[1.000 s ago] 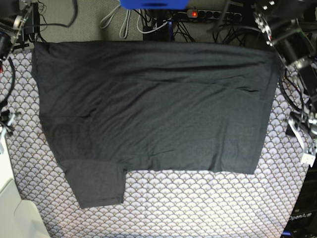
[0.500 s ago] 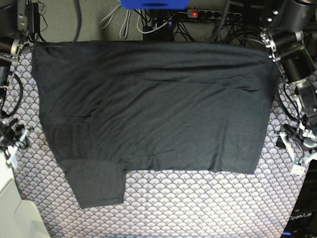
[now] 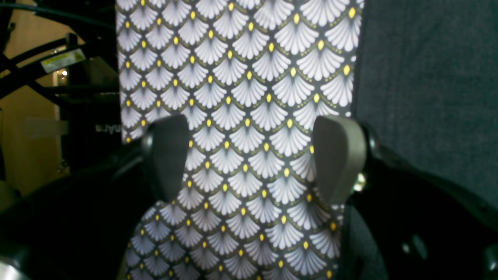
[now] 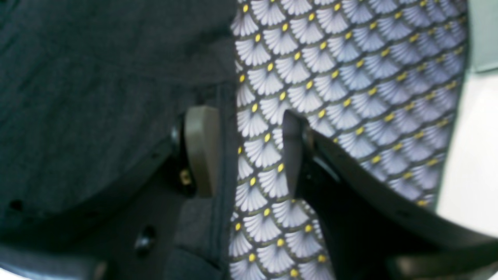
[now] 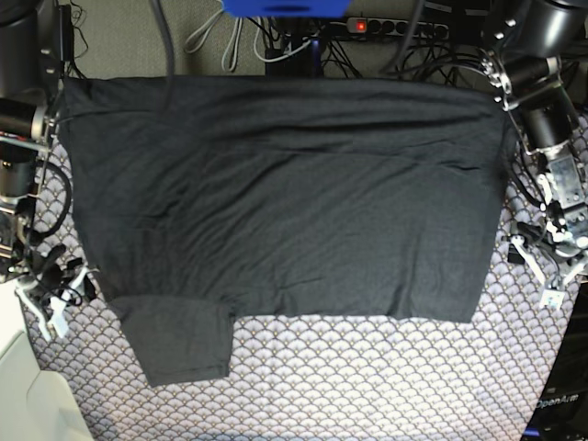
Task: Fold the T-shirt properly
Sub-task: 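Lower both grippers onto the shirt's side edges at mid-body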
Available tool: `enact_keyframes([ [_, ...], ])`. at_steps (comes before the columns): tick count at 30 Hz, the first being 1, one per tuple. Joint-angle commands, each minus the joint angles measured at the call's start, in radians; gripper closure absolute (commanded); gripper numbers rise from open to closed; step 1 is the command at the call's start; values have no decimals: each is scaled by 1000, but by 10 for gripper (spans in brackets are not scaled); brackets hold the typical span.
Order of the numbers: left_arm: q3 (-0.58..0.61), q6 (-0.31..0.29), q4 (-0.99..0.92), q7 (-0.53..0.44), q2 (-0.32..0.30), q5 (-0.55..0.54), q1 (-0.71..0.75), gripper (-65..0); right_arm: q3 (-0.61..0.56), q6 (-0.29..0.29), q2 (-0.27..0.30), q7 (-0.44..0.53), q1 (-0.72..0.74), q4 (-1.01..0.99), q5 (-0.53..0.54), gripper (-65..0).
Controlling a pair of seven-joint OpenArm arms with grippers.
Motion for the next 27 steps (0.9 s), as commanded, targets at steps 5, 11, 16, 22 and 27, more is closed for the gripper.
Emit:
enact_keyframes([
  [5,-2,13,21,-23,-22,-4,-28,-482,-57,-5,-3,133,70,-89,11,-278],
  [11,-2,13,21,-17,-19,-4,-46,-482,-135,-68,-37,240,79,-141,11,-278],
  [16,-2,13,21,-17,-20,-4,-46,-482,-158,-208,-43,341,88,-210,11,-278],
  [22,-2,13,21,-17,-17,-4,-42,-482,-158,-306,-43,372,86,-229,11,-278],
  [27,-2,9,22,-15,-16,-4,-42,-482,-158,-311,-44,373,86,-284,11,-278],
])
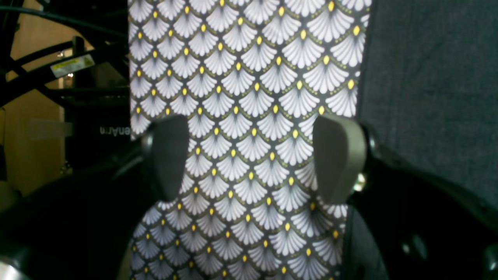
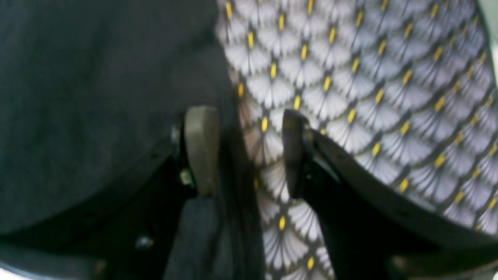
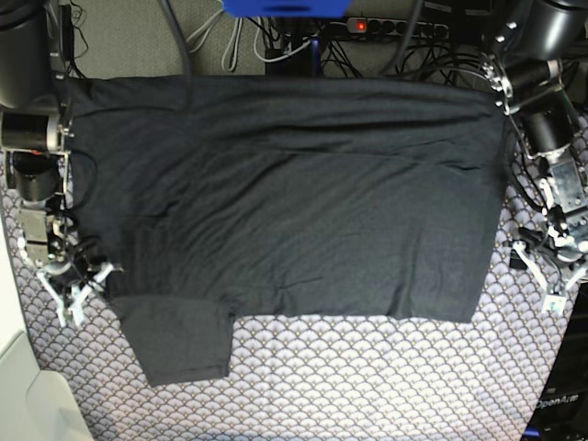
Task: Fold the T-shirt properly
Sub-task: 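Lower both grippers onto the shirt's side edges at mid-body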
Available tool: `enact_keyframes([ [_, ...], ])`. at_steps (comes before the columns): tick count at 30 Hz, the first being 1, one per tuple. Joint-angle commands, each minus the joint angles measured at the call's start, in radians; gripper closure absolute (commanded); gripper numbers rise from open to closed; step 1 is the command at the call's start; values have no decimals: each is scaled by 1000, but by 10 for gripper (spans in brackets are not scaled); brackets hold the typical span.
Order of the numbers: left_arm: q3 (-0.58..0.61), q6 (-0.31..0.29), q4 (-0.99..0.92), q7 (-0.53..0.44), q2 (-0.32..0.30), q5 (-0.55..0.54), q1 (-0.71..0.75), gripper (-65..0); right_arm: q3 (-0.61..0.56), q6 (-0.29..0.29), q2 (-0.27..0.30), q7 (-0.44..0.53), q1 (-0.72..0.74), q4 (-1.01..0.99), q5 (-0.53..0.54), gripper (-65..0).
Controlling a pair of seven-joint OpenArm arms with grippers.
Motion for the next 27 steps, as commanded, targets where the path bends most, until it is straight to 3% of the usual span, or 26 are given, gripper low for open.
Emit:
enact_keyframes([
  [1,-2,2,32,-15,-15,-4,-24,-482,3,-10,15,25,32,6,9,-278],
  [11,-2,0,120,-15,-10,-4,22,-482,3,-4,13,45,27,-49,9,-278],
  [18,-2,0,115,-15,-12,-1,22,-482,-65,-4,-2,42,26,-49,11,-278],
  [27,-1,0,118,-15,-10,-2,35,-482,-61,-4,-2,-17,27,-49,12,-263],
])
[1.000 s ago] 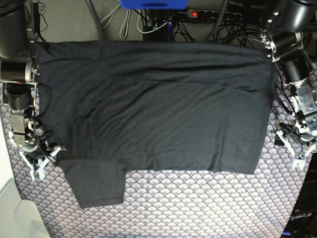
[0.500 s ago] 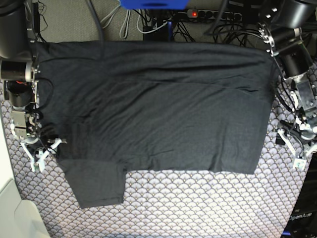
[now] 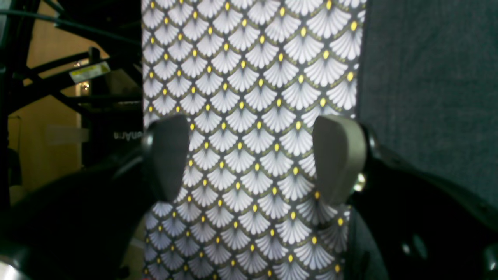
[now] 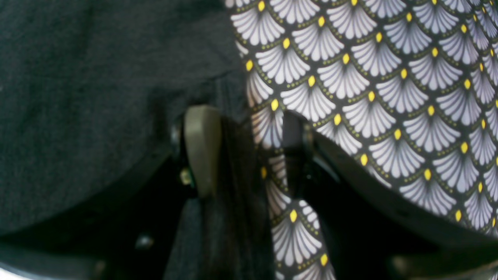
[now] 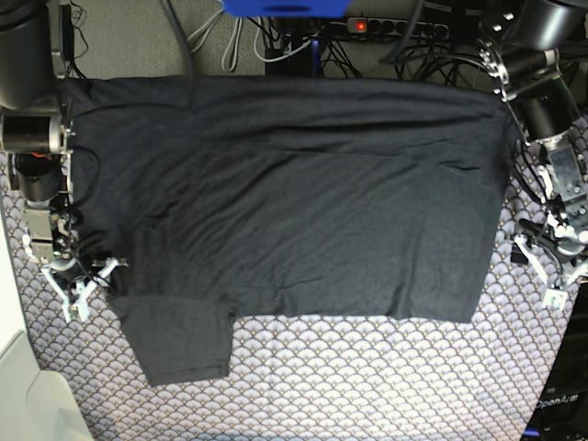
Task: Fold the T-shirt properly
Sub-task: 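Lower both grippers onto the shirt's side edges at mid-body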
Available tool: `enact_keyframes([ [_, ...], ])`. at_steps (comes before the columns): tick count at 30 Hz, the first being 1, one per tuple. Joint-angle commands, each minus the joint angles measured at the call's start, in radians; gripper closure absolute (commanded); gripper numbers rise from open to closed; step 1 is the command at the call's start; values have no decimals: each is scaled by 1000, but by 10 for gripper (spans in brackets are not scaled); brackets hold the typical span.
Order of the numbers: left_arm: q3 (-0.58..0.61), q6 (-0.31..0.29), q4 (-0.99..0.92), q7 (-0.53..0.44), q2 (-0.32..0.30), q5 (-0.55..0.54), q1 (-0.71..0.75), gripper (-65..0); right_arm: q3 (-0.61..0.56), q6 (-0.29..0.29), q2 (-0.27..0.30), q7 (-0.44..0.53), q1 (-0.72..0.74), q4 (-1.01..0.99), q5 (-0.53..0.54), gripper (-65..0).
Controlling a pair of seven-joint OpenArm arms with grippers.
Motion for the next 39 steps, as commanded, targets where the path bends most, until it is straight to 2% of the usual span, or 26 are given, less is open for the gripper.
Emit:
enact_keyframes([
  [1,-1,8,19,-19,-15,-2,-25,-482,0,4,6,-26,20,3,-11,-244],
  [4,-1,8,19,-19,-15,-2,-25,-482,0,4,7,-37,18,3,-10,-144],
  [7,-1,8,19,-19,-15,-2,-25,-482,1,4,9,-61,18,3,-7,0],
  [13,2,15,19,-19,-14,-2,-30,-482,1,4,29,-60,18,10,-7,0],
  [18,-1,17,15,-22,-4,-4,-45,-483,3,4,50,-61,-40,139,-7,0],
  [25,-1,20,11,-30,25,-4,-91,-484,3,4,45,-132,-94,256,-7,0],
  [28,-1,20,-74,-33,26,-4,-152,-484,4,4,41,-132,-94,253,-5,0],
  [37,0,21,-446,-318,14,-4,-258,-484,4,4,32,-135,-94,251,-5,0],
  [38,-3,35,-483,-343,11,-4,-272,-484,4,4,32,-135,-94,251,-5,0],
  [39,-3,74,-530,-373,10,-4,-287,-484,3,4,32,-135,-94,251,-5,0],
])
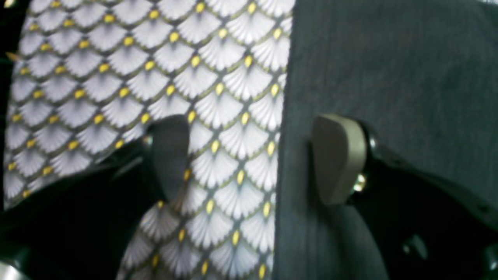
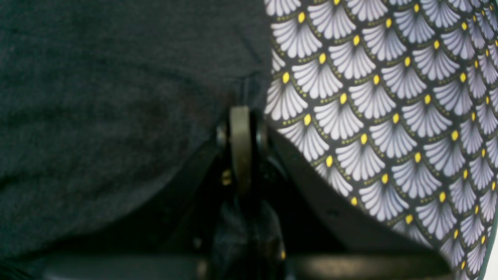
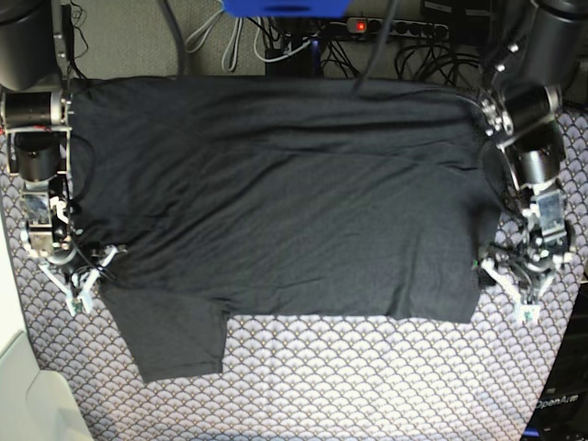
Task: Fold the T-shirt properly
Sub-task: 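Lower both grippers onto the shirt's side edges at mid-body, then close both grippers on the shirt's side edges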
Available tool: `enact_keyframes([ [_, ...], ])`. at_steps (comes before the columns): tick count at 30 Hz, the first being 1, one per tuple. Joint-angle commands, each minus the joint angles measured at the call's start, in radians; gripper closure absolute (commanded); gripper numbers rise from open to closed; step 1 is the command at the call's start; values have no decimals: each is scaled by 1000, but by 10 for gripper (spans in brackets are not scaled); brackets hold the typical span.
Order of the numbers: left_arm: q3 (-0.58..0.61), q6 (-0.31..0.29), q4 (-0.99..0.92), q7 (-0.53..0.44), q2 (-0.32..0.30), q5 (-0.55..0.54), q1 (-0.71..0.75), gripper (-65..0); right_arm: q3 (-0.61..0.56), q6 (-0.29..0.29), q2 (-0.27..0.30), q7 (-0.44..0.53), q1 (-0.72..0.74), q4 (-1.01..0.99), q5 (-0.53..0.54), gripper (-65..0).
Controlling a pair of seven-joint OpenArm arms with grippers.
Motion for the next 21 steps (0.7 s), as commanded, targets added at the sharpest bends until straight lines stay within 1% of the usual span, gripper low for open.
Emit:
enact_keyframes([
  [1,-2,45,-27,-62,-20,-11,-52,-485,2,0,10,3,24,10,3,0],
  [3,0,107,-102,-139,-34,-11,-62,-485,2,0,10,3,24,10,2,0],
  [5,0,110,-158,-193,-35,-11,-76,-485,2,0,10,3,24,10,2,0],
  [8,0,110,-221,-236,-34,-11,-96,-485,2,0,10,3,24,10,0,0],
  [12,0,110,-230,-249,-26,-13,-98,-485,1,0,10,3,24,10,-2,0],
  [15,-2,111,-227,-254,-8,-13,-98,-485,-1,0,10,3,24,10,-2,0],
  [21,-2,111,-231,-271,-3,-13,-98,-485,-2,0,10,3,24,10,-2,0],
])
